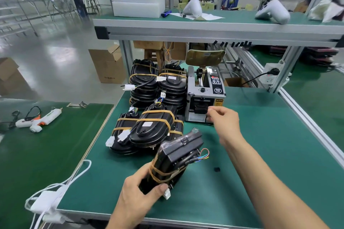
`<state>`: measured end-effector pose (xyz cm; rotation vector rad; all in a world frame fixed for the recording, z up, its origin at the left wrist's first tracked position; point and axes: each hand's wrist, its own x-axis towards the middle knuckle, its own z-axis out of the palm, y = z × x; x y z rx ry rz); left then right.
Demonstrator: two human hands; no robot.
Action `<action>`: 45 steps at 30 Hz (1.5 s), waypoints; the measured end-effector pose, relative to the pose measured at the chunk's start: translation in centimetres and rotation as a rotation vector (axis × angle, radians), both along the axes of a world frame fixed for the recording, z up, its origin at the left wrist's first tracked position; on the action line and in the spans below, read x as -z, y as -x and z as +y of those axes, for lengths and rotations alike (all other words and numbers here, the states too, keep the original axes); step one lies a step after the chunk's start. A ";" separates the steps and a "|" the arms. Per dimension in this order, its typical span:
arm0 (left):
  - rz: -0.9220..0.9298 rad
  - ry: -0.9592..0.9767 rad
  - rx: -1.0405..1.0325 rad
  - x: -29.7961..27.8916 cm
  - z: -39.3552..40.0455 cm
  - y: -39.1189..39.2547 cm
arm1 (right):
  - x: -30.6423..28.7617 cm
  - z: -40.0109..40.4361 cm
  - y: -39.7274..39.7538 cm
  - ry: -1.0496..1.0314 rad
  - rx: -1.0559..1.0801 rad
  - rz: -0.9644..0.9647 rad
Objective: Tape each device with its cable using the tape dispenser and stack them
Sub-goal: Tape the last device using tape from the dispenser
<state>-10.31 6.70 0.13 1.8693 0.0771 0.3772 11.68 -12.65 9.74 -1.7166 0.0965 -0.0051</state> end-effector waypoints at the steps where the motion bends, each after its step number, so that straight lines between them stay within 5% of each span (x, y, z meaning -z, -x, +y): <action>1: 0.003 0.000 0.000 -0.1 0.0 0.0 | 0.8 0.2 -1.0 -0.024 0.022 0.048; 23: 0.030 0.061 0.027 1.0 0.4 -0.2 | 2.0 5.0 -5.3 -0.224 0.375 0.222; 34: 0.004 0.070 0.014 1.3 0.4 -0.2 | 2.6 5.6 -5.9 -0.143 0.450 0.243; 38: 0.003 0.067 0.005 1.3 0.4 -0.2 | 3.0 4.3 -4.4 -0.073 0.369 0.275; 45: 0.002 0.067 0.016 1.7 0.4 -0.3 | 0.8 -1.3 5.7 -0.284 -0.095 0.243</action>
